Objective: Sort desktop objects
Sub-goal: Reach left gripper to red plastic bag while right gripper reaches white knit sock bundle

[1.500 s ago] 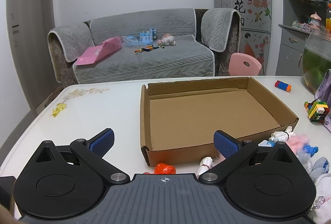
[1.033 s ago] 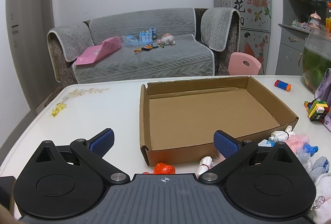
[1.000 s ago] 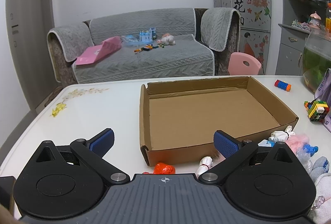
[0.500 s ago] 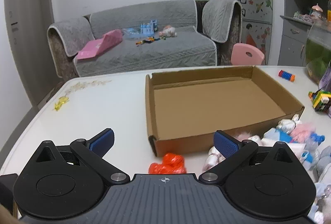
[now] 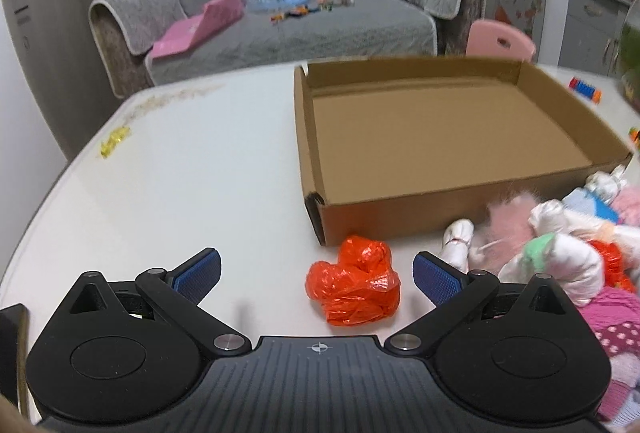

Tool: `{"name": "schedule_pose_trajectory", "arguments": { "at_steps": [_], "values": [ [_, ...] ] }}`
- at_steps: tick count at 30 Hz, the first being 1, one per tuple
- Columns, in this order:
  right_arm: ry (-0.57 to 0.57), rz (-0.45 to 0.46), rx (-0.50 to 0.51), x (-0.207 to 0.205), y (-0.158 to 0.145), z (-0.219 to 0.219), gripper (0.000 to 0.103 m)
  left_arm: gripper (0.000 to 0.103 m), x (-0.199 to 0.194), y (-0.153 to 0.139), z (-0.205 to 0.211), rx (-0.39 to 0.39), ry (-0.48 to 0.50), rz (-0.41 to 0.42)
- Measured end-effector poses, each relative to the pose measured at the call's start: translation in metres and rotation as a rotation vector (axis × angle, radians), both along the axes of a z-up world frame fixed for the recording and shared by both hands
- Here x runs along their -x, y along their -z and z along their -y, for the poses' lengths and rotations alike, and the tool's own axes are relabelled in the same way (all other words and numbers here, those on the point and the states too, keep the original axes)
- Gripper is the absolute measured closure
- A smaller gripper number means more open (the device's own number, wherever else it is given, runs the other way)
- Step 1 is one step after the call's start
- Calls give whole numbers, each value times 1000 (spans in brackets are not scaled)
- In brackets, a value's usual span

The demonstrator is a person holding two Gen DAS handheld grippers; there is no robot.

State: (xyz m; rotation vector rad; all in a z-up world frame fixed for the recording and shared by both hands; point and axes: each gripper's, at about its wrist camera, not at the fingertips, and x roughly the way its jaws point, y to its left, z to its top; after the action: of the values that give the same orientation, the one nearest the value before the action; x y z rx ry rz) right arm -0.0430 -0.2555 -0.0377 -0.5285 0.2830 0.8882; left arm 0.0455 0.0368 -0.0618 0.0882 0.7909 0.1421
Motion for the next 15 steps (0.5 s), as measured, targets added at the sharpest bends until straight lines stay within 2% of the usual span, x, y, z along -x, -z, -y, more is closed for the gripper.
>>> {"name": "schedule_pose_trajectory", "arguments": {
  "at_steps": [10, 15],
  "values": [
    [61, -78, 4, -8, 5, -3, 1, 0, -18, 19, 0, 1, -30, -71],
    [97, -205, -64, -17, 4, 0, 2, 0, -20, 20, -1, 3, -49, -70]
  ]
}}
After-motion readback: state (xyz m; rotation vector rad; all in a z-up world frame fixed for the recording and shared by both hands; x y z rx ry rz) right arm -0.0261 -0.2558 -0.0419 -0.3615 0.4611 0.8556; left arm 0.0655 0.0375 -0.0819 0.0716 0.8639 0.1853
